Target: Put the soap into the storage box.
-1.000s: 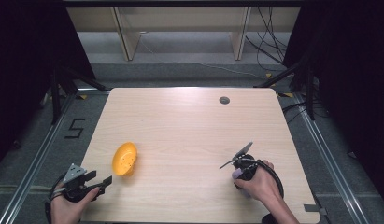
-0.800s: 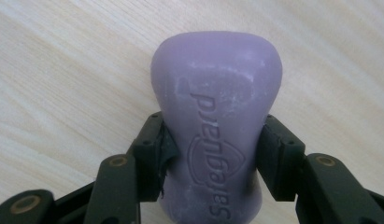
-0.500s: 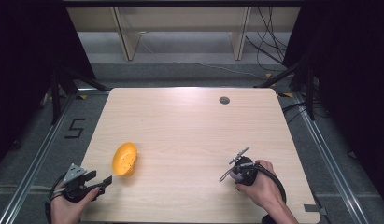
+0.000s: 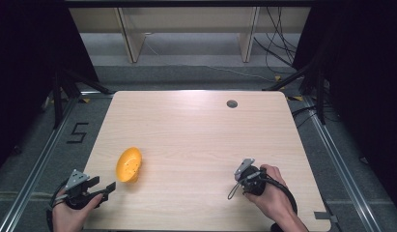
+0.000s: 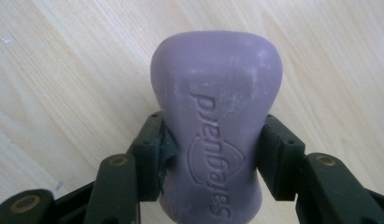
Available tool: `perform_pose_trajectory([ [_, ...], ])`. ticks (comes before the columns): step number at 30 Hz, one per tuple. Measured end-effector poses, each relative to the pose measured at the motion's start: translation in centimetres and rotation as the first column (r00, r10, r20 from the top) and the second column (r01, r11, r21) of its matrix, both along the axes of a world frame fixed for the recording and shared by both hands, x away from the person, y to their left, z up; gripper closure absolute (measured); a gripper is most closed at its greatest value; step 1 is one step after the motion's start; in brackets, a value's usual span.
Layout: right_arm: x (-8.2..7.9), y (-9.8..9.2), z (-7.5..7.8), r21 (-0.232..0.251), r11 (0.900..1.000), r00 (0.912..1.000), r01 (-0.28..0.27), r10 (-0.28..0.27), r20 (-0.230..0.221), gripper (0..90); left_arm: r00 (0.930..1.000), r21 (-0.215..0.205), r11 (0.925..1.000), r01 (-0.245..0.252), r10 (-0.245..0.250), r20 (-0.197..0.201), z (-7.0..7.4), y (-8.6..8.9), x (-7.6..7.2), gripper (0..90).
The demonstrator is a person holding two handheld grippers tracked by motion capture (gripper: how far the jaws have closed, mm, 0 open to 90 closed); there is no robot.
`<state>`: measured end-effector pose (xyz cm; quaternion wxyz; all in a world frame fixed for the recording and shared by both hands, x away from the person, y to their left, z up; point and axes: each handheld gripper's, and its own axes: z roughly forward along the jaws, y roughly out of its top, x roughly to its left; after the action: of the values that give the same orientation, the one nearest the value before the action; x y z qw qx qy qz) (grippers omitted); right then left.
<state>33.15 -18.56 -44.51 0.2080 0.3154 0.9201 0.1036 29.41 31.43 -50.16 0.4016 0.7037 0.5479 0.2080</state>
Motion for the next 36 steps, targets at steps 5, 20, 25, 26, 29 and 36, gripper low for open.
perform_pose_trajectory([
  [5, -0.3, 0.1, 0.2, -0.022, 0.999, 0.9985, -0.029, 0.030, 0.046, 50.3, 1.0000, 0.002, 1.0000, 0.000, 0.000, 0.000, 0.0, 0.0, 0.0, 28.8],
  [20, -1.1, 0.6, 0.4, -0.117, 0.976, 0.9590, -0.184, 0.205, 0.196, 50.3, 1.0000, 0.000, 1.0000, -0.005, 0.005, 0.008, 0.0, 0.0, 0.0, 28.9],
  [25, -1.4, 0.9, 0.6, -0.141, 0.965, 0.9373, -0.220, 0.249, 0.244, 50.3, 1.0000, -0.006, 1.0000, -0.003, 0.003, 0.004, 0.0, 0.0, 0.0, 29.0],
  [26, -1.6, 1.1, 0.6, -0.137, 0.969, 0.9380, -0.207, 0.236, 0.254, 50.3, 0.9999, -0.009, 0.9999, -0.004, 0.004, 0.013, 0.0, -0.1, 0.0, 29.0],
  [29, -1.7, 1.2, 0.8, -0.166, 0.959, 0.9179, -0.230, 0.270, 0.290, 50.3, 0.9999, -0.010, 0.9999, 0.003, -0.003, 0.011, 0.0, 0.0, 0.0, 29.2],
  [36, -2.0, 1.6, 0.9, -0.232, 0.940, 0.8866, -0.251, 0.319, 0.335, 50.3, 1.0000, -0.001, 1.0000, 0.001, -0.001, 0.003, 0.1, 0.1, 0.0, 29.3],
])
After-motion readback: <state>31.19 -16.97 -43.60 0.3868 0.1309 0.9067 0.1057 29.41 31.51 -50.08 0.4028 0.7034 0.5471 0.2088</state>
